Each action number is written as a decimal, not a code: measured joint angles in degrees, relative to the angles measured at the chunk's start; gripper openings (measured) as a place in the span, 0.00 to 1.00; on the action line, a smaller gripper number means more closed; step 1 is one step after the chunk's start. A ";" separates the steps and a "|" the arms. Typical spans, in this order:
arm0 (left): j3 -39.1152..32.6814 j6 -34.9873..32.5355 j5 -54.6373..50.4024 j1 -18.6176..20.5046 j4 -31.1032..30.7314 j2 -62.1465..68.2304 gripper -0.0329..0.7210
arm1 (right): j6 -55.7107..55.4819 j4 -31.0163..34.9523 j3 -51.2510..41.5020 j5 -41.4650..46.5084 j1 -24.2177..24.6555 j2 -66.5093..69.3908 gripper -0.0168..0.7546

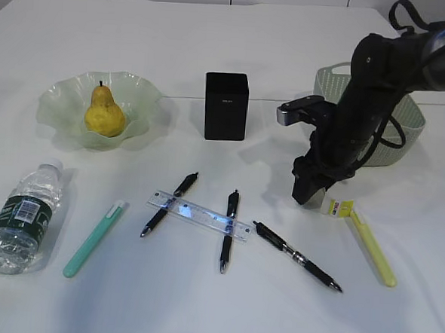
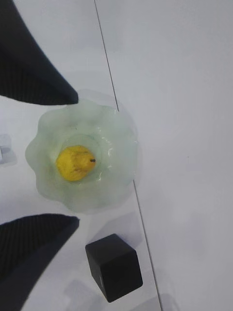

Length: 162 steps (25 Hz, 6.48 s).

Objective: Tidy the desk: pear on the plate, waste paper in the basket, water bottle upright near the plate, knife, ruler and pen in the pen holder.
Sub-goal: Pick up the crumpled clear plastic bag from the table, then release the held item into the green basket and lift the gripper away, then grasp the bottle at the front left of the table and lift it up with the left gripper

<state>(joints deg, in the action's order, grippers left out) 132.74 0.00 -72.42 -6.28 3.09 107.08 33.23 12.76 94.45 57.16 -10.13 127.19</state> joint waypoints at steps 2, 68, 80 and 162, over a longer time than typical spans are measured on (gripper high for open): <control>0.00 0.00 0.00 0.00 0.00 0.00 0.70 | 0.03 0.13 0.00 -0.24 0.00 0.20 0.64; 0.00 1.02 0.00 0.00 -0.10 0.00 0.67 | -32.10 -14.99 34.58 13.34 11.09 6.40 0.04; 0.00 1.24 0.00 0.00 0.01 0.00 0.67 | -35.72 -14.19 34.58 11.99 11.09 9.10 0.63; -44.70 5.31 3.17 0.00 0.26 16.99 0.82 | -33.77 -7.02 -26.28 14.45 11.09 -60.54 0.67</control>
<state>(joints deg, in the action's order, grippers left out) 88.03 5.31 -69.25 -6.28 3.35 124.07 -0.53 5.75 68.17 71.61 0.96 66.65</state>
